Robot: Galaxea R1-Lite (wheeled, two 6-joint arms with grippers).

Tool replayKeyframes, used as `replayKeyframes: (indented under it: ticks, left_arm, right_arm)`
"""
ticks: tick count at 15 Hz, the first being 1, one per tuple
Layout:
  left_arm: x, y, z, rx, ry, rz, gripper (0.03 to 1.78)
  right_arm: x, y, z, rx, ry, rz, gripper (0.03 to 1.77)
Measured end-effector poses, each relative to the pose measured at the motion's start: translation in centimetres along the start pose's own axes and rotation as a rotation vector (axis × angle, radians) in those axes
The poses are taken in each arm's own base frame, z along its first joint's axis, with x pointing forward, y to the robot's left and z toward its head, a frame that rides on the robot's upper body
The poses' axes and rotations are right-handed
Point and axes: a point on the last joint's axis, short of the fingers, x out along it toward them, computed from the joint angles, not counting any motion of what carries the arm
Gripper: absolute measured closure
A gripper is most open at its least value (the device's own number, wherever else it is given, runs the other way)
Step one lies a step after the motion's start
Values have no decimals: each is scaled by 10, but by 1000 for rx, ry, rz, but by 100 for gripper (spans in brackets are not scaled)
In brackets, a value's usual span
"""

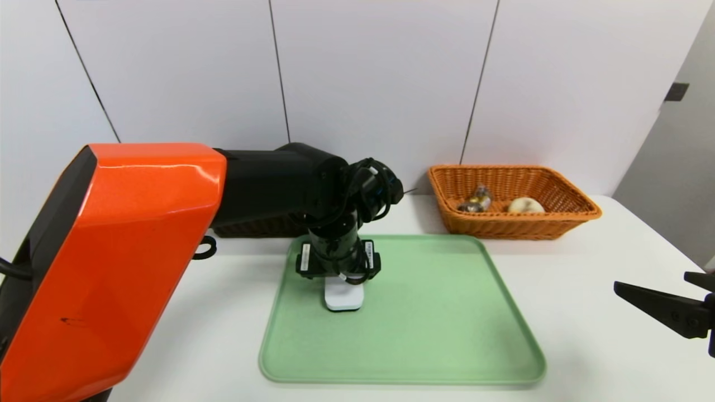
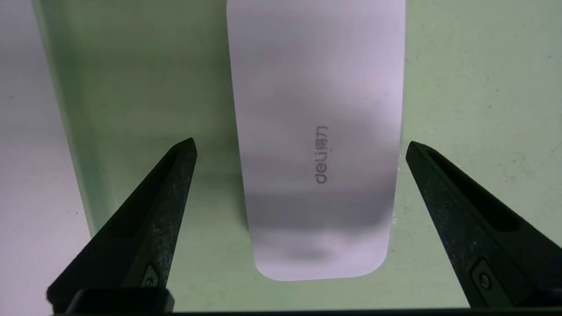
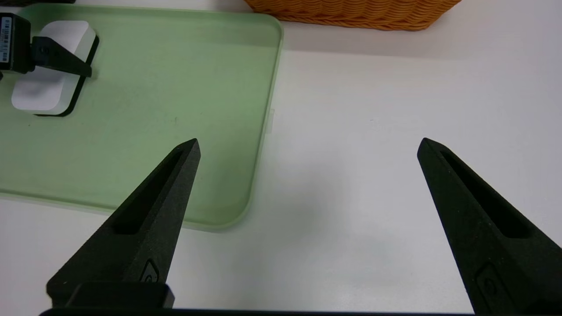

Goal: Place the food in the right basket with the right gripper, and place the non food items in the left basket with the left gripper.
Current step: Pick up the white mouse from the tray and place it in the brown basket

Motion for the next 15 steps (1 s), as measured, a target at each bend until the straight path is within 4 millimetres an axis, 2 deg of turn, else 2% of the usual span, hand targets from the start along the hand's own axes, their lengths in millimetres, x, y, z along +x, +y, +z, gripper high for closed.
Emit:
replayKeyframes:
  ticks: [9, 15]
  left_arm:
    - [11, -3, -1, 7, 5, 5, 12]
    - [12, -4, -1, 19, -1, 0, 12]
  right_arm:
    - [0, 0, 0, 0, -1, 0, 9]
    - [-1, 0, 0, -9, -3, -1, 9]
